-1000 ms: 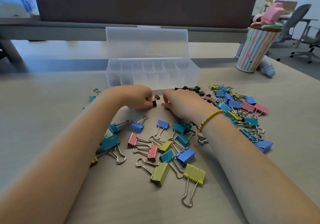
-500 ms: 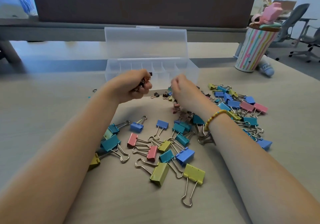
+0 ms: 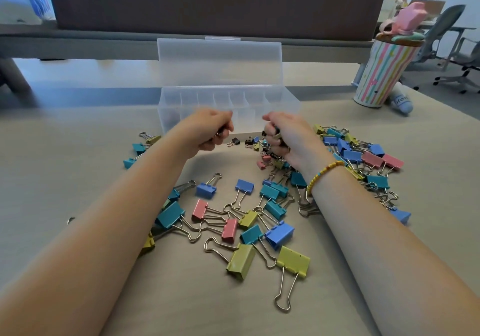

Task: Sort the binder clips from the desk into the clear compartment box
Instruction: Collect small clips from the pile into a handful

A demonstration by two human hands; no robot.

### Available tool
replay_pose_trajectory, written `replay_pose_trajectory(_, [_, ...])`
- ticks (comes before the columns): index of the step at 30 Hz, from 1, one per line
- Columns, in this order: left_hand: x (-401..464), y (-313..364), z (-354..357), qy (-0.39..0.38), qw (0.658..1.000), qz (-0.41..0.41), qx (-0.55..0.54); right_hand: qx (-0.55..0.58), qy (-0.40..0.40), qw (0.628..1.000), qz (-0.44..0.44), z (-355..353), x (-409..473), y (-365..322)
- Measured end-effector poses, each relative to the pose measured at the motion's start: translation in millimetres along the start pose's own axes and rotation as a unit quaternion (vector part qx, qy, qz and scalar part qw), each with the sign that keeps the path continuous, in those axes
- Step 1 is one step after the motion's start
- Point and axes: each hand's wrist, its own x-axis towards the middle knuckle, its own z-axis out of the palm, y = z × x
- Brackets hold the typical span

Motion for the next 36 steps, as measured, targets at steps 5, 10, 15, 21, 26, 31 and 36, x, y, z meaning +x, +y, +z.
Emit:
replay_pose_trajectory(5, [-0.1, -8.5, 16.5, 0.032, 0.894, 0.096, 0.437, -0.555, 0.069, 0.812, -0.168, 4.6, 3.8, 9.1])
replay_pose_trajectory(10, [4.3, -14.5, 17.0, 0.023, 0.819, 0.114, 0.562, -0.695, -0.006, 0.701, -0.16, 7.0, 6.7, 11.0])
replay_pose_trajectory(15, [0.6, -11.9, 14.0, -0.004, 0.812, 0.117, 0.572, -0.731, -0.025, 0.664, -0.158, 8.9, 6.4, 9.1])
replay_pose_trajectory(21, [-2.5, -7.1, 11.6, -0.022, 0.83, 0.078, 0.552, -0.748, -0.024, 0.648, -0.139, 11.2, 5.2, 9.0])
replay_pose_trajectory(26, [-4.5, -4.0, 12.4, -0.044, 0.818, 0.08, 0.568, -0.752, -0.027, 0.641, -0.152, 12.1, -0.8, 5.9])
replay_pose_trajectory(31, [-5.6, -2.6, 14.8, -0.055, 0.81, 0.072, 0.579, -0.766, -0.045, 0.624, -0.147, 16.5, -3.3, 6.0])
replay_pose_trajectory(36, [-9.4, 4.3, 11.9, -0.055, 0.895, 0.044, 0.44, -0.676, -0.032, 0.724, -0.135, 9.5, -2.5, 3.6])
